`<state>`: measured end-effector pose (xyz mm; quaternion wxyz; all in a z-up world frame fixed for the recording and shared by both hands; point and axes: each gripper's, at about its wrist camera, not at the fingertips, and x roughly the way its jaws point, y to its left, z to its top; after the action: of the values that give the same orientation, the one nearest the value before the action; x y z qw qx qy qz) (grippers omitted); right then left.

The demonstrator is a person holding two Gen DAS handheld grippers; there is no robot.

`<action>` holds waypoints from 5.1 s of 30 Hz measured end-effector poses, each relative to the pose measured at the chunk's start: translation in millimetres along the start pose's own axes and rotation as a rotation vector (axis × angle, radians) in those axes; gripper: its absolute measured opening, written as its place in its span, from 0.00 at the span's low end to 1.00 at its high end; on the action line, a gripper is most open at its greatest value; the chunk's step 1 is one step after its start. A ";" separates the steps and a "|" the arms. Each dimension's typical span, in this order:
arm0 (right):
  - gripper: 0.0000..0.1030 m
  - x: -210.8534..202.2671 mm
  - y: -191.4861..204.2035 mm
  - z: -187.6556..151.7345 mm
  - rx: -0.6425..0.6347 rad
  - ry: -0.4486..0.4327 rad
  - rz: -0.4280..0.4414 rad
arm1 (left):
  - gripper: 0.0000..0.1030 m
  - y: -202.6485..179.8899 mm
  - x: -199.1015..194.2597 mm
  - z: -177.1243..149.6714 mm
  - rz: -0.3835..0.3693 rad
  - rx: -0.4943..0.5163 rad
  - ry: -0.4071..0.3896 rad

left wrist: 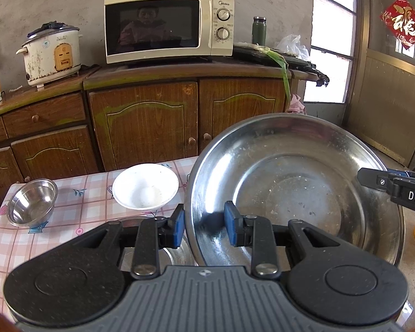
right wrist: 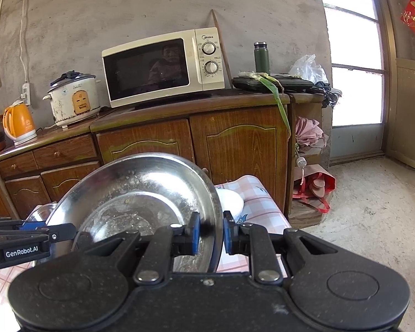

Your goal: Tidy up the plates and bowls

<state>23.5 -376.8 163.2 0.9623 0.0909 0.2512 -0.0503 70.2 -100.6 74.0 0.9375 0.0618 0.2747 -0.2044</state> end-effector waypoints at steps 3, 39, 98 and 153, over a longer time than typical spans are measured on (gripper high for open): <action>0.22 -2.4 5.2 -1.6 -0.005 -0.002 0.004 | 0.29 3.5 -3.3 -2.9 0.004 -0.002 -0.003; 0.22 -8.8 38.6 -26.0 -0.033 0.029 0.063 | 0.29 36.4 -23.8 -34.1 0.046 -0.065 0.019; 0.22 -11.2 62.9 -82.1 -0.064 0.145 0.135 | 0.29 59.0 -37.3 -88.0 0.091 -0.109 0.100; 0.22 -0.1 59.4 -165.5 -0.094 0.388 0.121 | 0.31 58.6 -11.6 -165.8 0.041 -0.103 0.348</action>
<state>-46.6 -285.5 30.3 0.9004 0.0688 0.4278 0.0380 4.6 -5.5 -59.0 0.8818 0.0535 0.4416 -0.1570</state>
